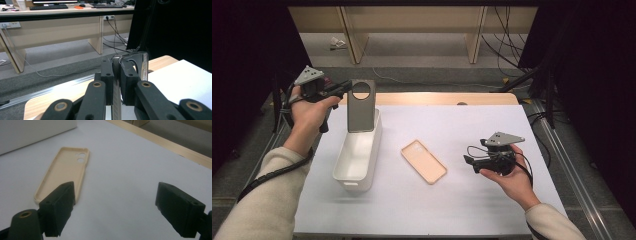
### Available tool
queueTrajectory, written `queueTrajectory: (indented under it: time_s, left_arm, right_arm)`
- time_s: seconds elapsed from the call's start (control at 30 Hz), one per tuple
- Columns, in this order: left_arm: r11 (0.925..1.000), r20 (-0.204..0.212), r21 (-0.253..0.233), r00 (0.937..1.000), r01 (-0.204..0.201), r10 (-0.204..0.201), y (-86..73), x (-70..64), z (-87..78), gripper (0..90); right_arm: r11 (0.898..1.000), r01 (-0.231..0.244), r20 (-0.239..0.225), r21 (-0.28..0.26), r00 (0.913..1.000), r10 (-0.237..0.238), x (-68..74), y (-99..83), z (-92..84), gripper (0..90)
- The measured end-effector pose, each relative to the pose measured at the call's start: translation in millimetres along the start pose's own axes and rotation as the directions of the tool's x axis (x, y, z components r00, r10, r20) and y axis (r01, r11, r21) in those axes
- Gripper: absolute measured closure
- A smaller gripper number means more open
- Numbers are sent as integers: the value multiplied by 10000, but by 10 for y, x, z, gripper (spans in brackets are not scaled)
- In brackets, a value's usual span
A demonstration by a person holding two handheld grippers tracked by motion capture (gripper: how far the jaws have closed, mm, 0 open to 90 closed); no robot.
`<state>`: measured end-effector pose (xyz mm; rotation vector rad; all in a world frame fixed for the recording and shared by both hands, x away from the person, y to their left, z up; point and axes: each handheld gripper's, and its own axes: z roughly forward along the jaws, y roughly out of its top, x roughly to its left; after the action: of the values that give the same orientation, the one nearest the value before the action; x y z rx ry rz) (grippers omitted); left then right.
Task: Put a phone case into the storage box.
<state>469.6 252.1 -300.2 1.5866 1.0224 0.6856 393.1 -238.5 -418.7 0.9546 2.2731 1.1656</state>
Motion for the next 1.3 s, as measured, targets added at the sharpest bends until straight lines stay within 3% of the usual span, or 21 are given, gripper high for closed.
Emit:
queueTrajectory:
  time_s: [0.53, 1.3]
  left_arm:
    - [9998, -157, -49, 9997, -202, 201, -26, 72, 104, 822]
    - [9999, -261, -8, 9996, -137, 137, -59, 150, 290, 822]
  right_arm:
    - [10000, -46, 43, -12, 10000, 46, -6, 3, -5, 170]
    - [10000, -59, 26, -20, 10000, 59, -17, -1, -2, 171]
